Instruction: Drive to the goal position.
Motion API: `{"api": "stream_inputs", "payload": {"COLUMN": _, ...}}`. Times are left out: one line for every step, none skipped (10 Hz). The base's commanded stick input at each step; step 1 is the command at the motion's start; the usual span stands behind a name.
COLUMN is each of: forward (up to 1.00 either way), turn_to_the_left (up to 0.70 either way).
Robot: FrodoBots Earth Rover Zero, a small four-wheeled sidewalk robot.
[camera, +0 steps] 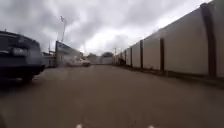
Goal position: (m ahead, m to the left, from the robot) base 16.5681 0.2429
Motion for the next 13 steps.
{"api": "stream_inputs", "payload": {"forward": 1.00, "turn_to_the_left": 0.42}}
{"api": "stream_inputs", "payload": {"forward": 1.00, "turn_to_the_left": 0.32}}
{"api": "stream_inputs", "payload": {"forward": 1.00, "turn_to_the_left": 0.15}}
{"api": "stream_inputs", "payload": {"forward": 1.00, "turn_to_the_left": 0.02}}
{"api": "stream_inputs", "payload": {"forward": 1.00, "turn_to_the_left": 0.02}}
{"api": "stream_inputs", "payload": {"forward": 1.00, "turn_to_the_left": 0.02}}
{"api": "stream_inputs", "payload": {"forward": 1.00, "turn_to_the_left": 0.02}}
{"api": "stream_inputs", "payload": {"forward": 1.00, "turn_to_the_left": 0.02}}
{"api": "stream_inputs", "payload": {"forward": 1.00, "turn_to_the_left": 0.02}}
{"api": "stream_inputs", "payload": {"forward": 1.00, "turn_to_the_left": 0.02}}
{"api": "stream_inputs", "payload": {"forward": 1.00, "turn_to_the_left": 0.02}}
{"api": "stream_inputs", "payload": {"forward": 1.00, "turn_to_the_left": 0.02}}
{"api": "stream_inputs", "payload": {"forward": 1.00, "turn_to_the_left": 0.02}}
